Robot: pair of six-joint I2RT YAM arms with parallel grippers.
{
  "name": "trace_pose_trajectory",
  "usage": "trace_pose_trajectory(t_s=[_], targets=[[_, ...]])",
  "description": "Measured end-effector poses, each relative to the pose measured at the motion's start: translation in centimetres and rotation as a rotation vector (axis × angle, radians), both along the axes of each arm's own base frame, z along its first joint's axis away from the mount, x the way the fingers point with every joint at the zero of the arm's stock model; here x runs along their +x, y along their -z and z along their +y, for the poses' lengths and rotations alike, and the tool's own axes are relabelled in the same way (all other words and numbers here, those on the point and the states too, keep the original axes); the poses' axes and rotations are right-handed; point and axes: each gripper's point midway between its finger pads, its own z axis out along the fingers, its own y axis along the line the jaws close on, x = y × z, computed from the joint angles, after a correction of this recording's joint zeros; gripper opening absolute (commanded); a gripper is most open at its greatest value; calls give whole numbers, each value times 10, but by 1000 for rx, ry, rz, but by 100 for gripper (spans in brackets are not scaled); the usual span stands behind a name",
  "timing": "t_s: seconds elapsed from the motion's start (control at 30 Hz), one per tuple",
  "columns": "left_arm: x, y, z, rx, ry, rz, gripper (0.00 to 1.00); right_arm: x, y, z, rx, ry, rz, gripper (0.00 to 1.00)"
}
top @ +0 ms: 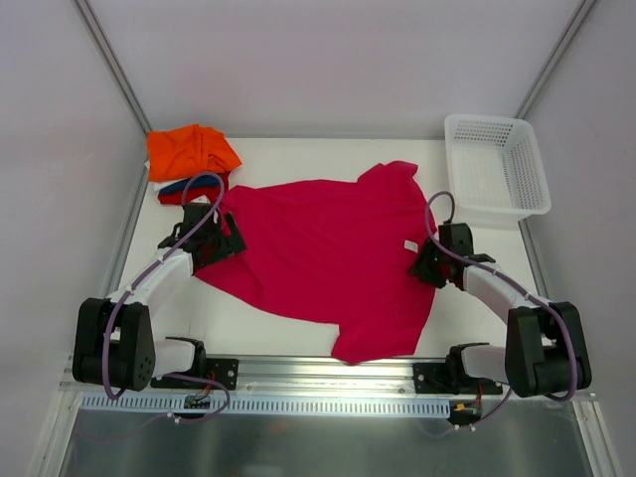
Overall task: Fold and stack the t-shirts
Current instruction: Fold the tshirt
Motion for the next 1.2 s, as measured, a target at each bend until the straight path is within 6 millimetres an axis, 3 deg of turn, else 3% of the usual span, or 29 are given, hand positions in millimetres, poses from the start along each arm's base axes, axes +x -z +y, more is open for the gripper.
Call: trace_pose_trajectory(t_s=[0.5,0.67,0.97,1.2], targets=[[0,0,-3,-10,13,1,99,17,-1,-61,4,176,-8,46],[-1,0,-6,-24,23,3,99,25,-2,-70,-2,198,9,46],[-3,-4,-7,-33,29,-15,98,31,-10,-68,-16,154,-9,46],[-13,-10,-10,-56,42,-49,94,27,-49,-43,-55,15,-131,46]])
